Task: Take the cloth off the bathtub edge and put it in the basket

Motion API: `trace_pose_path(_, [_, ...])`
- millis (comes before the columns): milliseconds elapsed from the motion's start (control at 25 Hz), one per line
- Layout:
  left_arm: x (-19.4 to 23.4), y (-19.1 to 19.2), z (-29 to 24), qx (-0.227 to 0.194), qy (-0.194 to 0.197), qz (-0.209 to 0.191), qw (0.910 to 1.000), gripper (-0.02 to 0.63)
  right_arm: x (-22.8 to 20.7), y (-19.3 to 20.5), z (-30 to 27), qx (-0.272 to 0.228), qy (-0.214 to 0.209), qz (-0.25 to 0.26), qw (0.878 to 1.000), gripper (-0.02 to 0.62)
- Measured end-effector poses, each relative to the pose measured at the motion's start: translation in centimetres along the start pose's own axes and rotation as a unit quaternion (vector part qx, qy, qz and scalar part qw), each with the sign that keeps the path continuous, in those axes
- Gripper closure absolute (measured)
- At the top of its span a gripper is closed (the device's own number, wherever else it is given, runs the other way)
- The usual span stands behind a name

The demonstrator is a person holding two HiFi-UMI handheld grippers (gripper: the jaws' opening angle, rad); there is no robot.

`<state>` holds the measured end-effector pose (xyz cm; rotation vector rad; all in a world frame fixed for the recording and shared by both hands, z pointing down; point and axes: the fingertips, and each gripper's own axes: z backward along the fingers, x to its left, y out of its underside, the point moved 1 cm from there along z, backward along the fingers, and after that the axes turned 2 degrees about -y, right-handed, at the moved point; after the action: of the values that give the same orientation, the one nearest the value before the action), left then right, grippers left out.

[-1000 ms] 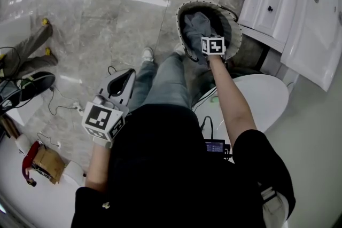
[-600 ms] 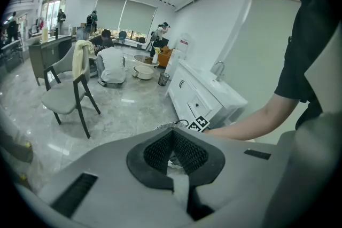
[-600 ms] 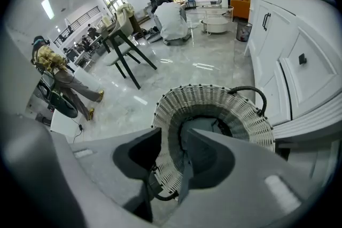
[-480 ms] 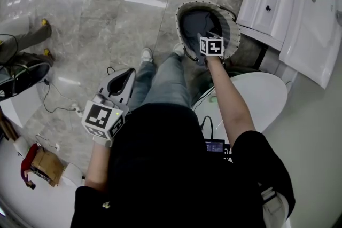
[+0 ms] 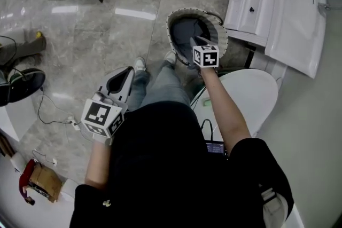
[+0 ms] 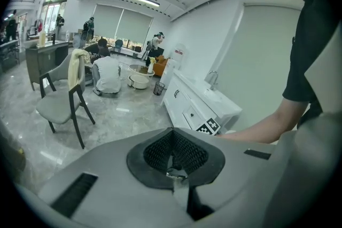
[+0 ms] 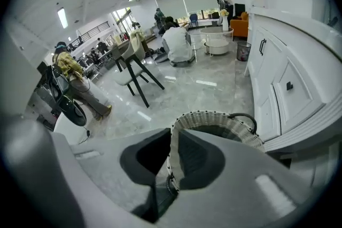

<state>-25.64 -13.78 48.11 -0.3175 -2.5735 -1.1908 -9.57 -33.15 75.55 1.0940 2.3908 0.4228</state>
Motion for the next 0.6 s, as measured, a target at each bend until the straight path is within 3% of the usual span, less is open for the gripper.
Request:
trace_pose_path(120, [-0.6,-1.0,0.5,-0.011,0.013,-0.012,0.9998,0.594,1.6,-1.5,3.0,-0.022,0.000,0.002,1.000,0.597])
trace_pose_path(600, [-1.6,-5.8,2.0,-0.063,0.057,-0.045,0.9953,0.594,9.5,-9.6,15.3,-0.134,-0.028,0.021,0.990,0.598])
